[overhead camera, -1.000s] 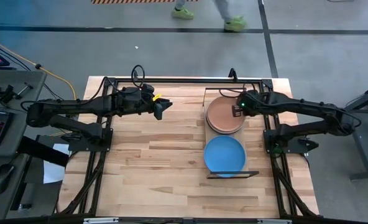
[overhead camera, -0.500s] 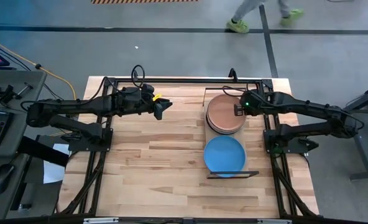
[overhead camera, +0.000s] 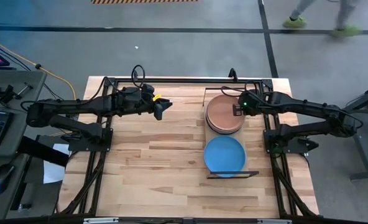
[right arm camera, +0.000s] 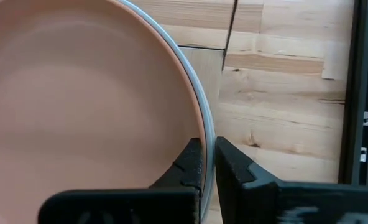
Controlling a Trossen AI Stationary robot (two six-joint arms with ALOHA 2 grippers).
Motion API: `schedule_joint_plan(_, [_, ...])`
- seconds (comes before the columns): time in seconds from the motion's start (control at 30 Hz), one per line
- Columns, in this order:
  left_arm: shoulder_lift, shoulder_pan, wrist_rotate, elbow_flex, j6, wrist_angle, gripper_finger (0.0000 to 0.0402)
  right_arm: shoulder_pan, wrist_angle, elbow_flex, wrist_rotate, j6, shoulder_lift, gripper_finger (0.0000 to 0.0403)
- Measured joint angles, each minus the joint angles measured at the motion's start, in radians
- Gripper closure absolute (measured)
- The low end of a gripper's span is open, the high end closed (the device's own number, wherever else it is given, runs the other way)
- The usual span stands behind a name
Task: Place and stack plates onto a shelf
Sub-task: Adjust the plates on the shelf
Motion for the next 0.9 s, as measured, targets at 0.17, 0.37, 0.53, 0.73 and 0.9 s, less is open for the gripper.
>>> schedule_joint_plan(0.17, [0.0,0.0,-0.002,0.0,0.0,-0.004,0.0275,0.001,0.015,0.0,-0.029,0.0,0.002,0.0395])
schedule_joint_plan(0.37, [0.0,0.0,-0.004,0.0,0.0,-0.004,0.0275,0.001,0.006,0.0,-0.018,0.015,0.003,0.0388])
schedule_joint_plan(0.53, [0.001,0.0,-0.004,0.0,0.0,-0.004,0.0275,0.002,0.011,0.0,-0.021,0.015,0.021,0.0387])
schedule_joint_plan(0.73, [0.0,0.0,-0.004,0.0,0.0,-0.004,0.0275,0.002,0.014,0.0,-0.026,0.02,0.063,0.0387])
schedule_joint_plan(0.9, [0.0,0.0,-0.004,0.0,0.0,-0.004,0.0275,0.002,0.018,0.0,-0.026,0.01,0.082,0.0374])
